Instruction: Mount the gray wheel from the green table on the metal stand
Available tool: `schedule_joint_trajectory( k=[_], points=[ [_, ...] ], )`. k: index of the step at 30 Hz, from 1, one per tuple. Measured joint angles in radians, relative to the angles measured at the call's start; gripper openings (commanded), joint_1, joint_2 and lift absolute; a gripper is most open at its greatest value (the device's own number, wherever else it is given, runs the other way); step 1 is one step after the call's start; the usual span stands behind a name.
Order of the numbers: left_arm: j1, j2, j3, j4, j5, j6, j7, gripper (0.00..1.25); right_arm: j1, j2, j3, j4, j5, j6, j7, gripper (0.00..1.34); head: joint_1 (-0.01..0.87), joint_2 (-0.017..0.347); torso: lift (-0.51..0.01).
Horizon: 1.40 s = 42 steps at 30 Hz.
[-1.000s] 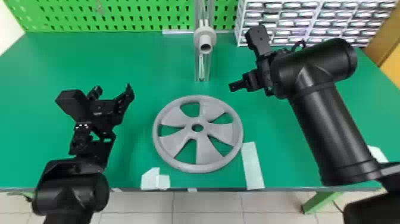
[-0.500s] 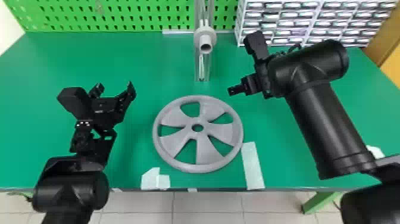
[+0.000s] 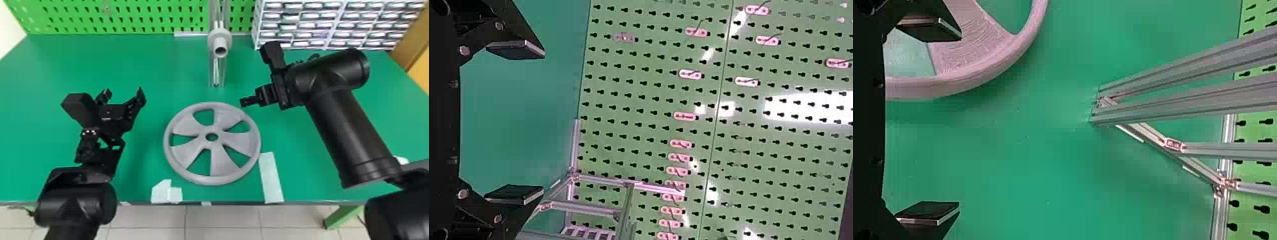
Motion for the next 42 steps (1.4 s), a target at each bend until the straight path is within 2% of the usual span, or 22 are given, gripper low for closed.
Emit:
schedule_joint_trajectory(
  k=[9,15,24,42],
  points=[
    [0.003,0.001,0.001,0.000,-0.001,0.000,0.000,0.95,-0.022,-0.006,0.025,0.015,0.012,0.047,0.037,1.23,0.868,0.052,-0.093],
    [0.003,0.003,0.000,0.000,-0.002,0.000,0.000,0.95,-0.048,-0.005,0.043,0.057,0.031,0.059,0.093,1.23,0.868,0.052,-0.093],
    [0.001,0.009,-0.007,0.000,0.000,0.001,0.000,0.95,-0.090,0.003,0.055,0.165,0.041,0.031,0.152,1.23,0.868,0.052,-0.093],
    [-0.003,0.018,-0.019,-0.003,0.003,0.000,0.000,0.95,-0.166,0.003,0.069,0.336,0.100,-0.021,0.220,1.25,0.868,0.052,-0.093]
  ],
)
